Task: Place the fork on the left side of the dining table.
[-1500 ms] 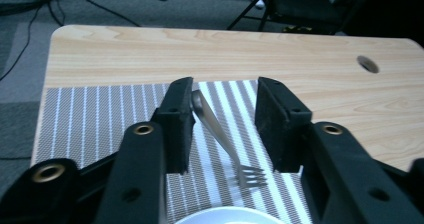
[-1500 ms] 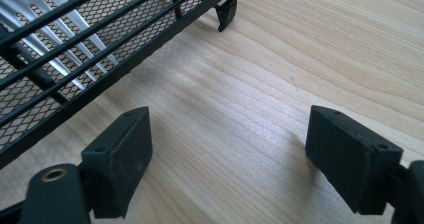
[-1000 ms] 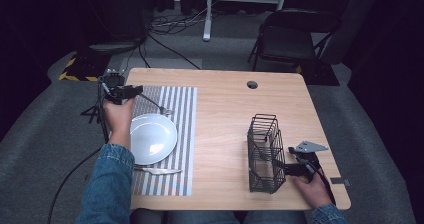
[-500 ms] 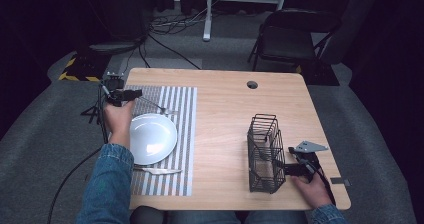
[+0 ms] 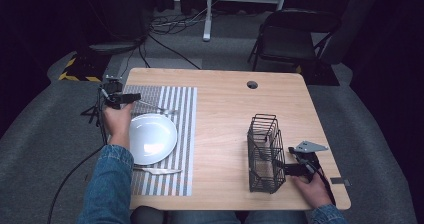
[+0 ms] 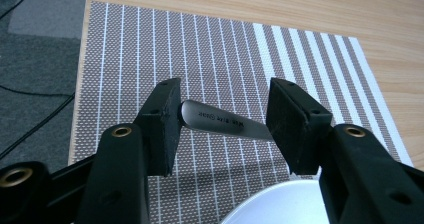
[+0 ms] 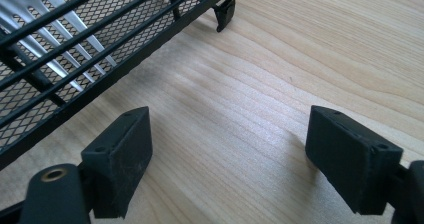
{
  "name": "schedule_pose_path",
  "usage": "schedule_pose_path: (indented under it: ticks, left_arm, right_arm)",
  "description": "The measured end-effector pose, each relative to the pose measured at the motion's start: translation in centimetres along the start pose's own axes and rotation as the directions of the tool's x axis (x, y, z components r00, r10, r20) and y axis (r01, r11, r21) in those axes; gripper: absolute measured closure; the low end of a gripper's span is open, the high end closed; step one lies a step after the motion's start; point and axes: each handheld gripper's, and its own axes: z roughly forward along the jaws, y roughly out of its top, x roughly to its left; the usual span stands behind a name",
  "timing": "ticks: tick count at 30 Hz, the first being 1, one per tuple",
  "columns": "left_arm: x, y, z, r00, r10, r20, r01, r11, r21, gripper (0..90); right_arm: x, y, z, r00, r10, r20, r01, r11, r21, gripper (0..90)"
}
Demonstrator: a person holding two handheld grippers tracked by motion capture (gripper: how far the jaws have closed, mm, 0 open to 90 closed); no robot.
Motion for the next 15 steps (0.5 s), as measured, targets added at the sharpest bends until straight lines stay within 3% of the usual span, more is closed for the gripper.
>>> schedule_pose_path:
  ticks: [5,9,15]
  left_arm:
    - [0.2,-0.1,0.3,0.9999,-0.001,-0.011,0.001,0.9999,0.017,47.6]
    - [1.1,-0.3,0.9,0.9992,-0.033,-0.025,0.034,0.998,0.053,46.4]
    - [1.6,-0.5,0.9,0.9981,-0.048,-0.039,0.05,0.9971,0.057,47.0]
  right_arm:
    - [0.0,0.0,0.0,1.0,0.0,0.0,0.0,1.0,0.0,18.8]
    - [0.0,0.0,0.0,1.0,0.001,0.002,-0.001,1.0,0.001,18.8]
    - [0.0,0.0,0.0,1.0,0.001,0.003,-0.001,1.0,0.001,18.8]
